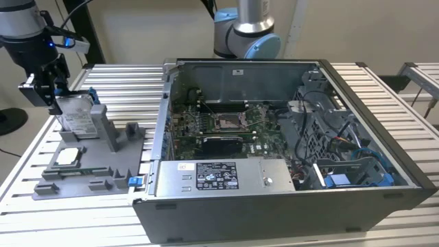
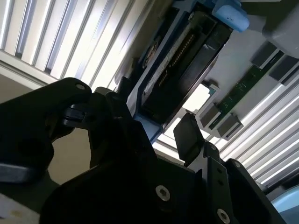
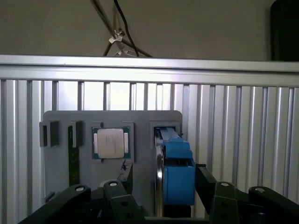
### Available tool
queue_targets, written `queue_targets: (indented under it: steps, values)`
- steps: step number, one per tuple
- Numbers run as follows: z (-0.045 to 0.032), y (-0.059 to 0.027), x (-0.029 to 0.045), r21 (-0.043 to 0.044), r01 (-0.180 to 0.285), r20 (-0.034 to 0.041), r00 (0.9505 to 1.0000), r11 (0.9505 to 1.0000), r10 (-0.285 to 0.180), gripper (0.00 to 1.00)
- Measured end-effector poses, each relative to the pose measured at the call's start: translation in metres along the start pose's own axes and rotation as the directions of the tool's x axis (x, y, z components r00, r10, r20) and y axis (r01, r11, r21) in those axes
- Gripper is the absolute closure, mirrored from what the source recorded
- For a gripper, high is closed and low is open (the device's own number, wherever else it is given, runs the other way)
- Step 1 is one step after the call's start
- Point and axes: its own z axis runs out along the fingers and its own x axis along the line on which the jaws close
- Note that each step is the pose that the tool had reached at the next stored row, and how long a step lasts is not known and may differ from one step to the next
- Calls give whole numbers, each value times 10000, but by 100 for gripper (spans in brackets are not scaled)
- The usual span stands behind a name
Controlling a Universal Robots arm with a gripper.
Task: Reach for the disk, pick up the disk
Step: 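Pick up the disk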
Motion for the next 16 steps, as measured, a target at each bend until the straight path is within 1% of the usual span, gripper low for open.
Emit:
queue_targets:
  steps: [11, 13, 16]
  values:
    - [200, 5, 0, 5, 0, 0, 10000, 10000, 0, 0]
    - [216, 7, -1, 5, 0, 0, 10000, 10000, 0, 0]
    - [216, 7, -1, 2, 0, 0, 10000, 10000, 0, 0]
